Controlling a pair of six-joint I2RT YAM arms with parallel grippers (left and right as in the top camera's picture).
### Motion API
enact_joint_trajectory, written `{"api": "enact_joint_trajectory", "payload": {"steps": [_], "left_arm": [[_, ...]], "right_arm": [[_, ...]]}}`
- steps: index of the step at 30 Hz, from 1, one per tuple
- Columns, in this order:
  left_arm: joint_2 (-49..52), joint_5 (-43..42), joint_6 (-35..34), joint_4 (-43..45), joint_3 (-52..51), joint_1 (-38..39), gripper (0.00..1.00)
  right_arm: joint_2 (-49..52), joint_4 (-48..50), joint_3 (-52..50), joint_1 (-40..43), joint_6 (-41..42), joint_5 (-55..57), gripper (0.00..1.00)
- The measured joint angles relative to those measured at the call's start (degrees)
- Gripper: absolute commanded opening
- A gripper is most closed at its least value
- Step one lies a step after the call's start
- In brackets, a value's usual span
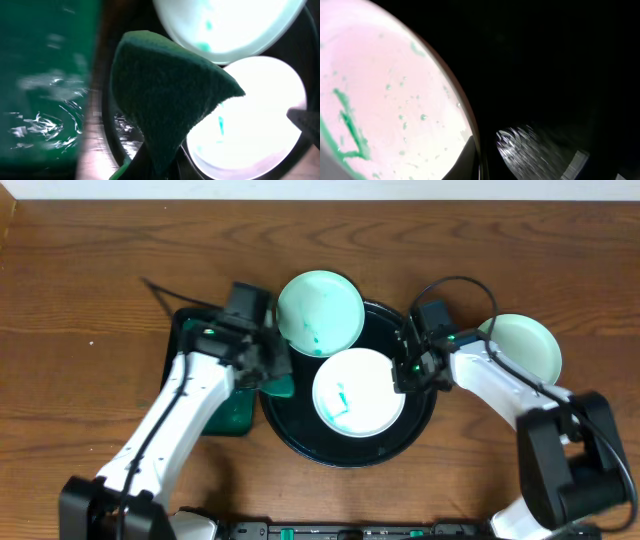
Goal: Clean dirty plates on tray and stack at the side
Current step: 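Bring the sponge onto the white plate with the left gripper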
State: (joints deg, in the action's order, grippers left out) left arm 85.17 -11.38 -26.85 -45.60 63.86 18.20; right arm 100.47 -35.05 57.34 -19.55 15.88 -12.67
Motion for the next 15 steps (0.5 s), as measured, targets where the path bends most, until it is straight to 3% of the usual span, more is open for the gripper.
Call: {"api": "enact_joint_trajectory", "payload": {"steps": [6,15], "left_arm": [[4.9,-0.8,-5.0,6.8,0.0,7.8,0.07],[14.9,-4.1,-10.7,20.1,0.0,17.1,0.07]], "right_arm": [[-6.8,-0.6,0.0,0.0,0.7,5.2,0.01],[-1.4,-0.5,0.0,-1.6,1.8,8.0,0.01]]}}
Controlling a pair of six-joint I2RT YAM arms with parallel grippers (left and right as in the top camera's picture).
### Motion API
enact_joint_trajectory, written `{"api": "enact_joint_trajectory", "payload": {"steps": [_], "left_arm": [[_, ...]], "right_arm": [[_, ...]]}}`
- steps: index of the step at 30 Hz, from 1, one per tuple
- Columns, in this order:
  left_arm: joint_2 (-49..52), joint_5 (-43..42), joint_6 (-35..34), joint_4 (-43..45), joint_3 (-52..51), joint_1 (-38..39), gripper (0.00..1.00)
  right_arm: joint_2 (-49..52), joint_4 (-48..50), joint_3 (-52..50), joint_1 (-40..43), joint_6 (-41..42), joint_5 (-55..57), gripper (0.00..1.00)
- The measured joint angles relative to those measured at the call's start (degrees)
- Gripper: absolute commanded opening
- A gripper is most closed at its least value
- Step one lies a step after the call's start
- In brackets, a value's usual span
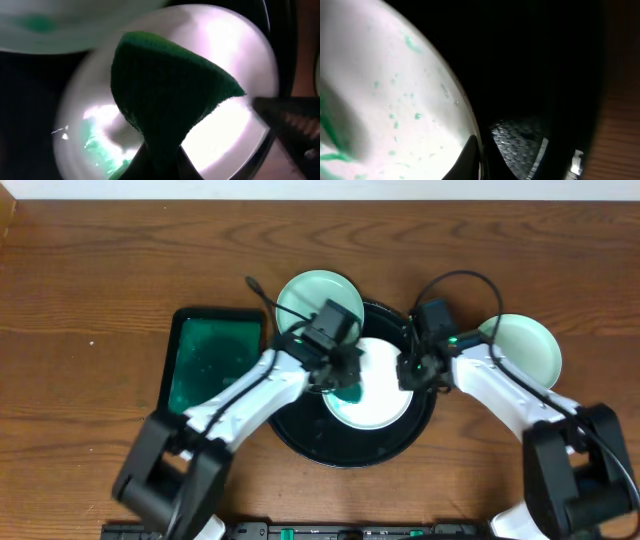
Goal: Clean dirty plates on tray and stack at the side
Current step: 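Bring the sponge onto the white plate with the left gripper, then scrub the white plate with the sponge while right gripper holds its rim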
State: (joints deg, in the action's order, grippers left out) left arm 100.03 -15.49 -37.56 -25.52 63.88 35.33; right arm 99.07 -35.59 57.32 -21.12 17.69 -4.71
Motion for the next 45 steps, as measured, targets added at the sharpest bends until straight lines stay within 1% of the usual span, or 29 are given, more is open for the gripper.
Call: {"api": "enact_joint_trajectory", "payload": {"steps": [5,8,11,16,19,22,25,30,33,36,45], "left_arm": [[5.0,-3.5,-3.0,3.9,0.0,1.9,0.07],[6.8,-3.2,-3.7,3.9,0.0,2.4,0.07],[7.0,0.3,-4.4,2.3,0.4,2.4,0.07],[7.0,9.5,-4.6,-6.4,2.8,0.8,0.07],[7.0,12.0,-4.2,-9.1,3.5,-0.1,0.07],[7.0,12.2,-2.9,-9.1,3.6,-1.0,0.07],[7.3,7.8,-1.4,-6.3,3.6,-1.6,0.07],[10.8,-5.5,0.5,2.6,3.7,-2.8,0.07],[12.6,-11.2,1.0,5.3,4.0,-3.5,0.07],[13.5,-14.3,1.6,6.7,4.3,-3.6,0.07],[14.6,-19.8,5.0,8.9,4.3,-2.0,0.07]], "right_arm": [[1.6,0.3,0.0,-1.1,1.2,0.5,0.01],[1.6,0.3,0.0,-1.1,1.7,0.5,0.01],[1.6,0.3,0.0,-1.1,1.9,0.7,0.01],[1.6,0.2,0.0,-1.1,2.3,0.6,0.01],[1.6,0.4,0.0,-1.3,2.3,-0.3,0.01],[1.6,0.5,0.0,-1.6,2.7,-1.2,0.01],[1.6,0.5,0.0,-1.6,2.7,-1.2,0.01],[1.6,0.5,0.0,-1.6,2.7,-0.5,0.01],[1.6,0.0,0.0,-1.3,2.8,0.9,0.01],[1.6,-0.2,0.0,-1.3,2.8,1.1,0.01],[1.6,-0.1,0.0,-1.3,2.8,1.2,0.01]]}}
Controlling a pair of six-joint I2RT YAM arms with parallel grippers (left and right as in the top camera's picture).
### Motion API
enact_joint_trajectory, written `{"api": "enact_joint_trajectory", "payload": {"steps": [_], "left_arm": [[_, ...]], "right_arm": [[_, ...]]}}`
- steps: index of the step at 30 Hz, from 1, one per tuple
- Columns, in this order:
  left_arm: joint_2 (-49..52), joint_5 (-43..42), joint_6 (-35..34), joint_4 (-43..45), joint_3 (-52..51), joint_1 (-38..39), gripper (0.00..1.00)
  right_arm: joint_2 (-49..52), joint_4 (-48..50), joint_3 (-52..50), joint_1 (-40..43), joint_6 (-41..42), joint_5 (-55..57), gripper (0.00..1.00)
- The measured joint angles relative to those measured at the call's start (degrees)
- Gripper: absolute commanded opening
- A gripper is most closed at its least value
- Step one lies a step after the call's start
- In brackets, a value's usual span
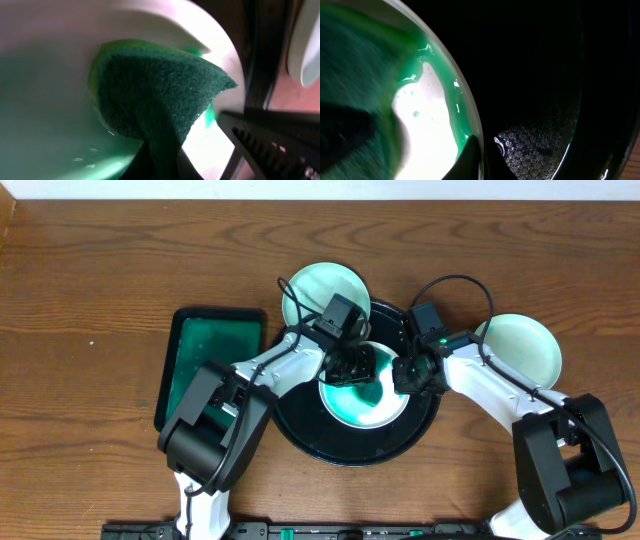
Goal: Clean dirty plates on tray and stack at the side
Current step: 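Scrub the white plate with the sponge while right gripper holds its rim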
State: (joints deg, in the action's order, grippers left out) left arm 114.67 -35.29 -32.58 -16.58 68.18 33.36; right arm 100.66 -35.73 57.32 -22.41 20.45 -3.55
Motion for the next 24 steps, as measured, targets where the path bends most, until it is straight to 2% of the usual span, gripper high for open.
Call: {"api": "enact_joint_trajectory", "payload": {"steps": [5,12,18,24], "left_arm": [[0.8,-6.1,1.4,-1.0,0.0,0.9,0.07],[1.1,-9.6,1.5,-9.1,0.3,1.4,0.07],[0.2,-4.1,-2.0,-15.6,1.7,1.2,0.07],[-4.7,12.8,-5.9,-21.7,1.8,1.1,0.07]], "right_arm": [[0.0,0.0,0.0,0.0,0.0,0.0,0.01],[0.0,0.0,0.0,0.0,0.0,0.0,0.01],[0.0,0.0,0.0,0.0,0.0,0.0,0.01],[0.0,0.0,0.0,0.0,0.0,0.0,0.01]]}}
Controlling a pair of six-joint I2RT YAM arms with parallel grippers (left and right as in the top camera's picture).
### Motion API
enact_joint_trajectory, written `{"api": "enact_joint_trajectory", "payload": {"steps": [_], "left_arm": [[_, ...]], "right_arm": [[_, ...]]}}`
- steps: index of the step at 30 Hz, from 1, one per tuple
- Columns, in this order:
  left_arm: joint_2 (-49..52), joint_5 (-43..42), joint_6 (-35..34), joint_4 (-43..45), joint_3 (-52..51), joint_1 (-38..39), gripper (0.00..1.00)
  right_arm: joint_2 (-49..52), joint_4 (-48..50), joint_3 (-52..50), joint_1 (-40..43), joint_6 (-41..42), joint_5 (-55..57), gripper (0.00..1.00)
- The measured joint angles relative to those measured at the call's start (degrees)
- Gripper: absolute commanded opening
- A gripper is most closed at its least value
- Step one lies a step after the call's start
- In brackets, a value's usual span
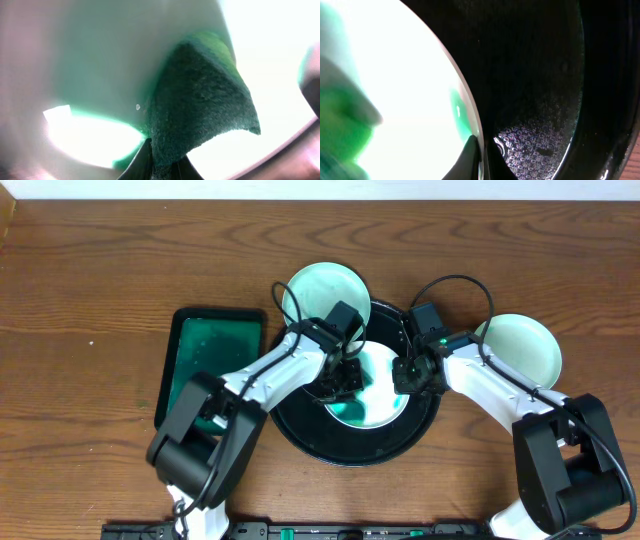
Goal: Clean dirty plates on tray and stack at the side
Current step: 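Scrub the white plate with the sponge while right gripper holds its rim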
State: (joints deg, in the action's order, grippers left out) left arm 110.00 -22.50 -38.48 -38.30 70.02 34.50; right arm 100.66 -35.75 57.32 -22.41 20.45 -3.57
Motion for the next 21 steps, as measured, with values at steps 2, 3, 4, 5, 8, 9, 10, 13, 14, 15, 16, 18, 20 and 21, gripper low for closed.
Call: {"api": "enact_joint_trajectory", "payload": {"steps": [2,3,4,5,8,9,10,13,14,15,16,18,20,21], "left_arm": [[-1.2,6.6,-1.0,-1.2,0.0,0.0,0.07],[-1.8,10.1,-1.6,-1.9,0.0,0.0,0.07],[-2.3,13.5,-2.1,-2.4,0.0,0.0,0.07],[-2.6,16.2,-2.3,-2.4,0.0,0.0,0.07],[-2.8,21.3,-2.1,-0.8,-0.2,0.3,0.07],[-2.8,21.9,-1.7,0.1,-0.2,0.4,0.07],[-2.8,22.0,-1.0,1.2,-0.3,0.4,0.07],[-2.7,20.1,0.7,4.4,-0.4,0.3,0.08],[-2.6,18.4,1.0,5.6,-0.5,0.2,0.07],[-2.4,16.7,1.2,6.9,-0.5,0.1,0.07],[-2.1,15.0,1.4,8.2,-0.5,0.0,0.07],[-1.0,10.9,1.6,10.5,-0.5,0.0,0.07],[0.3,6.5,2.3,12.5,-0.5,0.1,0.07],[0.9,4.7,2.6,13.1,-0.5,0.1,0.07]], "right_arm": [[0.0,0.0,0.0,0.0,0.0,0.0,0.01],[0.0,0.2,0.0,0.0,0.0,-0.2,0.01],[0.0,0.3,0.0,0.0,0.0,-0.6,0.01],[0.0,0.4,0.0,-0.1,0.0,-0.9,0.01],[0.0,0.7,0.0,-0.3,0.0,-2.2,0.01],[0.0,0.8,0.0,-0.3,0.0,-2.3,0.01],[0.0,0.8,0.0,-0.3,0.0,-2.4,0.01],[0.0,0.9,0.0,-0.3,0.0,-2.3,0.01],[0.0,0.9,0.0,-0.3,0.0,-2.2,0.01],[0.0,0.9,0.0,-0.3,0.0,-2.1,0.01],[0.0,0.8,0.0,-0.3,0.0,-2.0,0.01],[0.0,0.8,0.0,-0.3,0.0,-1.9,0.01],[0.0,0.8,0.0,-0.3,0.0,-1.8,0.01],[0.0,0.8,0.0,-0.3,0.0,-1.7,0.01]]}}
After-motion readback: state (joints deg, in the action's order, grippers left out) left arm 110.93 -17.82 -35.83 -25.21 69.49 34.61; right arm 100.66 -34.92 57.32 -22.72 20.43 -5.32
